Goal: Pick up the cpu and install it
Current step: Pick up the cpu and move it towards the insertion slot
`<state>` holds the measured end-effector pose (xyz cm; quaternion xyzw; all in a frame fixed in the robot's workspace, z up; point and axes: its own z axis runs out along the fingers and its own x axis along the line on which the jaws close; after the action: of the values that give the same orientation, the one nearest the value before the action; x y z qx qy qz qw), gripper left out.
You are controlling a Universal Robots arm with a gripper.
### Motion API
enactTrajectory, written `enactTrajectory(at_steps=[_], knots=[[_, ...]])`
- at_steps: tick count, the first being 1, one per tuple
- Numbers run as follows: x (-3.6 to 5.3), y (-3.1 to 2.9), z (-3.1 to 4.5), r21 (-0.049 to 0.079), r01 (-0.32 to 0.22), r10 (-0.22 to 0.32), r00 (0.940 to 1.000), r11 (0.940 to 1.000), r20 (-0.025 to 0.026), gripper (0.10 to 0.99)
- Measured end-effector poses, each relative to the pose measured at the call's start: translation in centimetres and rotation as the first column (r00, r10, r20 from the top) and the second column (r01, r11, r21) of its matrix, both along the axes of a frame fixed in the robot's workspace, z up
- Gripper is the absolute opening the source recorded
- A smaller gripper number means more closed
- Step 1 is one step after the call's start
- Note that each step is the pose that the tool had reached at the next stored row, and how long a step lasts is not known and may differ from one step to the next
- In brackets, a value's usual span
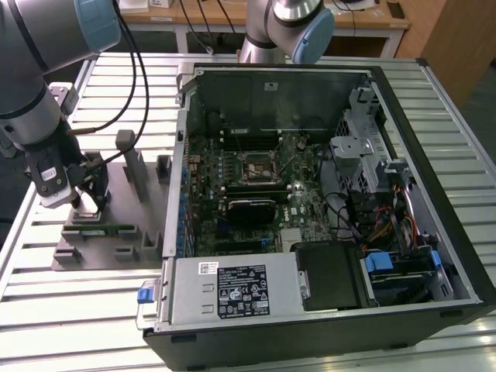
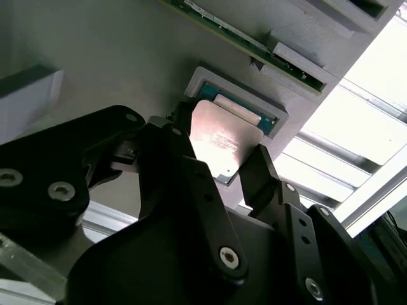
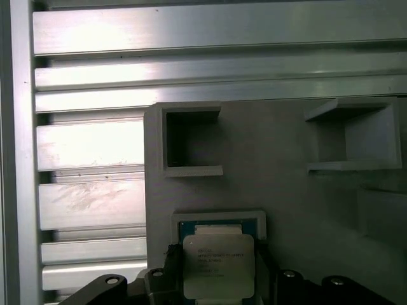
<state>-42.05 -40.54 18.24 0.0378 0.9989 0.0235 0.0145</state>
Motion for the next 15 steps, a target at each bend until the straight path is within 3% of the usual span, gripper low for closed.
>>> enactTrajectory(at_steps=[6,15], knots=[[0.0,0.0,0.43,0.0,0.0,0.0,1.0,1.0,0.0,0.541],[0.0,0.0,2.38,0.0,0.0,0.0,1.0,1.0,0.0034,0.541]])
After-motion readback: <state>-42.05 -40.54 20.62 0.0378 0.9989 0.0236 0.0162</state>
